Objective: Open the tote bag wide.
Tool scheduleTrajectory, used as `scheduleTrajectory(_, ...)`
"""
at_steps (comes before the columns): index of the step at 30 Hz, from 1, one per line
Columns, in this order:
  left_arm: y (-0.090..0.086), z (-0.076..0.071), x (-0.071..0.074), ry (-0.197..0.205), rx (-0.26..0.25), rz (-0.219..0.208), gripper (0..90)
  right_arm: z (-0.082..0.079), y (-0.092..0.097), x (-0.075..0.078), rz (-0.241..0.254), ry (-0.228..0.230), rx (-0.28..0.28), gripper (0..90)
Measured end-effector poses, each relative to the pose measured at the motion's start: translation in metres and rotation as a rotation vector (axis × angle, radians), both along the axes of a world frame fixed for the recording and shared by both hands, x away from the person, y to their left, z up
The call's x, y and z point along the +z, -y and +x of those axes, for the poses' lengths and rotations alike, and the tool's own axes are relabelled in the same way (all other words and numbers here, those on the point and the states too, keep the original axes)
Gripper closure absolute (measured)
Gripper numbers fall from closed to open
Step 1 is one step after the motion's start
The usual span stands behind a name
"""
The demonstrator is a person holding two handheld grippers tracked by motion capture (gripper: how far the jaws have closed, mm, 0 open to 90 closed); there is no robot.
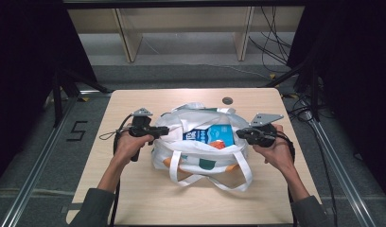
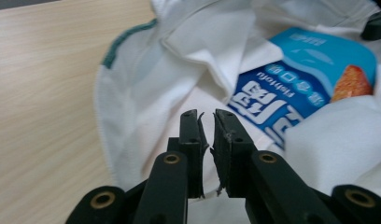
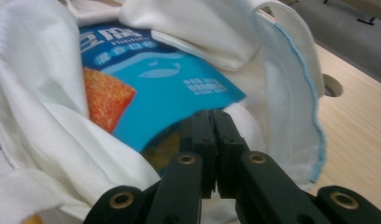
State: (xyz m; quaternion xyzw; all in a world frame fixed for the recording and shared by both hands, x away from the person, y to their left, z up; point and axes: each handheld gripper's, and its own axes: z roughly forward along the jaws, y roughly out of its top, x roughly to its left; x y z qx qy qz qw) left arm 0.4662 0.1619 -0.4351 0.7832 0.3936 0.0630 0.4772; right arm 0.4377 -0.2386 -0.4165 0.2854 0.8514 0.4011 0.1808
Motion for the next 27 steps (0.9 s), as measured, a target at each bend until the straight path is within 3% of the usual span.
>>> scheduleTrajectory(2, 0.011, -0.003, -0.001, 0.002, -0.037, -0.013, 79.9, 0.000, -0.009, -0.003, -0.022, 0.005, 0.024, 88.9)
scheduleTrajectory(3, 0.024, -0.007, -0.001, -0.005, -0.091, 0.009, 80.2, 0.001, -0.012, -0.004, -0.048, -0.001, 0.028, 89.2)
scheduleTrajectory(4, 0.024, -0.007, -0.001, -0.005, -0.091, 0.009, 80.4, 0.001, -0.012, -0.004, -0.048, -0.001, 0.028, 89.2)
scheduleTrajectory(7, 0.037, -0.019, -0.007, -0.017, -0.185, 0.099, 83.5, 0.003, -0.014, -0.012, -0.142, 0.003, -0.013, 90.0)
scheduleTrajectory(9, 0.032, -0.027, -0.009, -0.023, -0.228, 0.160, 84.0, 0.004, -0.011, -0.015, -0.143, -0.007, -0.030, 90.0)
scheduleTrajectory(13, 0.025, -0.039, -0.023, -0.034, -0.250, 0.195, 89.0, 0.005, -0.009, -0.019, -0.132, -0.022, -0.043, 90.0)
scheduleTrajectory(17, 0.029, -0.039, -0.019, -0.017, -0.230, 0.218, 85.3, 0.006, -0.010, -0.018, -0.137, -0.012, -0.040, 90.0)
scheduleTrajectory(18, 0.030, -0.039, -0.014, 0.017, -0.236, 0.252, 83.7, 0.005, -0.010, -0.016, -0.115, -0.019, -0.039, 90.0)
scheduleTrajectory(19, 0.030, -0.039, -0.014, 0.017, -0.236, 0.252, 82.2, 0.005, -0.010, -0.016, -0.115, -0.019, -0.039, 90.0)
scheduleTrajectory(20, 0.028, -0.039, -0.010, 0.039, -0.205, 0.227, 80.1, 0.002, -0.009, -0.012, -0.083, -0.012, -0.036, 90.0)
scheduleTrajectory(21, 0.027, -0.040, -0.009, 0.033, -0.176, 0.188, 79.3, 0.002, -0.007, -0.009, -0.066, 0.005, -0.028, 89.4)
scheduleTrajectory(22, 0.027, -0.040, -0.009, 0.033, -0.176, 0.188, 77.5, 0.002, -0.007, -0.009, -0.066, 0.005, -0.028, 89.4)
scheduleTrajectory(23, 0.025, -0.041, -0.007, 0.038, -0.153, 0.160, 74.7, -0.002, -0.005, -0.002, -0.027, 0.008, -0.028, 86.2)
scheduleTrajectory(24, 0.020, -0.043, -0.002, 0.053, -0.134, 0.097, 74.4, -0.004, -0.004, 0.001, -0.005, 0.021, -0.033, 83.2)
scheduleTrajectory(25, 0.020, -0.043, -0.002, 0.053, -0.134, 0.097, 72.6, -0.004, -0.004, 0.001, -0.005, 0.021, -0.033, 83.2)
scheduleTrajectory(26, 0.016, -0.047, 0.002, 0.073, -0.099, 0.029, 69.7, -0.007, -0.001, 0.006, 0.058, 0.026, -0.040, 79.6)
scheduleTrajectory(27, 0.016, -0.047, 0.002, 0.073, -0.099, 0.029, 69.1, -0.007, -0.001, 0.006, 0.058, 0.026, -0.040, 79.6)
